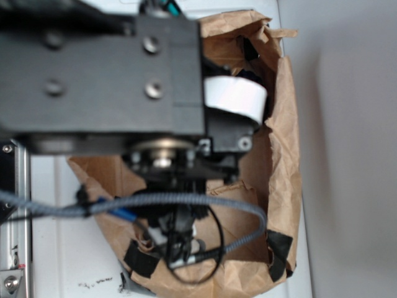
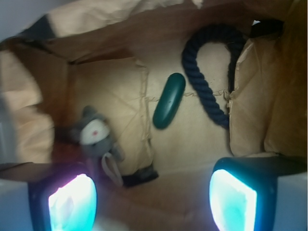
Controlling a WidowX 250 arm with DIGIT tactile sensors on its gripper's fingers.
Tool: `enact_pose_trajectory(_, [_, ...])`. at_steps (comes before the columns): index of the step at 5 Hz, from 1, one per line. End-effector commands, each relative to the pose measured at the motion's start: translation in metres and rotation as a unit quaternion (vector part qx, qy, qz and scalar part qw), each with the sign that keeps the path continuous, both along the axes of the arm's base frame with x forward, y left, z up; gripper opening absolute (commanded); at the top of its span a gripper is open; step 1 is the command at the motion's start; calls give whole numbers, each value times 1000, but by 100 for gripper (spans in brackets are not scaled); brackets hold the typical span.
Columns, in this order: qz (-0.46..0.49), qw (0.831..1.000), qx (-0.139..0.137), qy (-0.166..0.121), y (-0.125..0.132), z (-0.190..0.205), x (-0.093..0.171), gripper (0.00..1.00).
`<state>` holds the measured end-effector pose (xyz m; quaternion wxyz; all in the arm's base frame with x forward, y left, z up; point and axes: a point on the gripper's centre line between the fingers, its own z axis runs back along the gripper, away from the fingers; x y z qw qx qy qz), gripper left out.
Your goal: Grab the plastic pickle.
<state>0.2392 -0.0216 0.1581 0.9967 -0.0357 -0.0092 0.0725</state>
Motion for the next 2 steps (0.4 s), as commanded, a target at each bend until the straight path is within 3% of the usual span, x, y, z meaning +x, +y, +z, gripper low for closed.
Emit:
enact_pose_trajectory(1, [52, 995, -43, -68, 21, -28, 24, 100])
enact_pose_trajectory(2, [71, 994, -34, -73, 19, -53, 40, 100])
